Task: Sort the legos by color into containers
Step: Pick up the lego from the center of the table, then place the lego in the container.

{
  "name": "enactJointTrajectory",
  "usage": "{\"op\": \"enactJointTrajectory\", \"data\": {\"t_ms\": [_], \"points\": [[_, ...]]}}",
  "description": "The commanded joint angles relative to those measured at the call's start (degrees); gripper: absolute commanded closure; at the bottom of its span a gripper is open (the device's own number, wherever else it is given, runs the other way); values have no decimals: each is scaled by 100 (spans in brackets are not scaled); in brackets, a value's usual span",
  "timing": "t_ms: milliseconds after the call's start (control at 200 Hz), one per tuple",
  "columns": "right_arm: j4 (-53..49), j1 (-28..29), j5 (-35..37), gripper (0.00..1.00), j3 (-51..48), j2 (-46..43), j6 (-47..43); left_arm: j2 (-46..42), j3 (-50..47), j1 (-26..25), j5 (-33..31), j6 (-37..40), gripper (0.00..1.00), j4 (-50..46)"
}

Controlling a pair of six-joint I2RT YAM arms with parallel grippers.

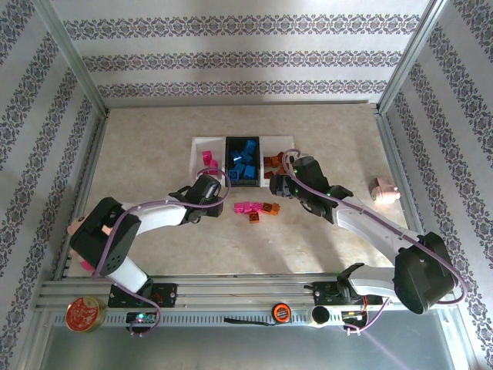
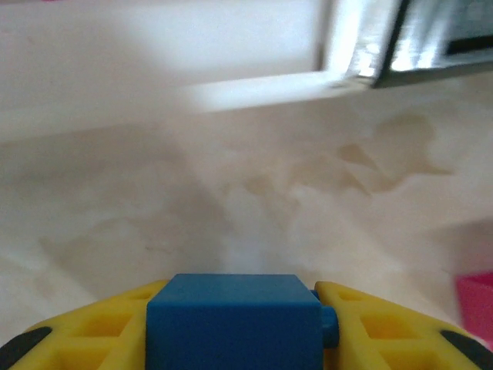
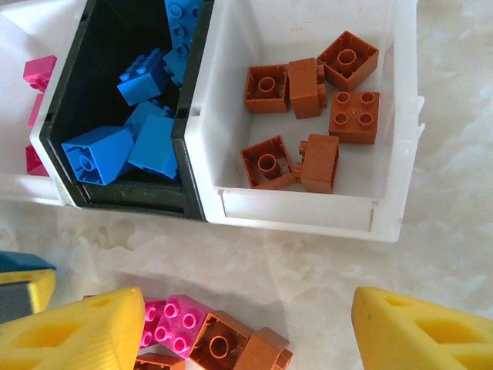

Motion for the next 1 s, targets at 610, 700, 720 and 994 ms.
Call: {"op": "enactJointTrajectory", "data": {"t_ms": [610,700,720,994], "points": [[65,59,31,28,-812,-570,275,2022,4130,372,470,360,58,-557],[54,101,-21,28,-874,-639,288,2382,4591,441,491,354,55,-729],[53,124,-30,27,-889,-662,284,2444,4679,454,491,343,53,-769],[191,424,-68,25,-1087,-626,473,2214,4825,478,911,105,21,-753]]}}
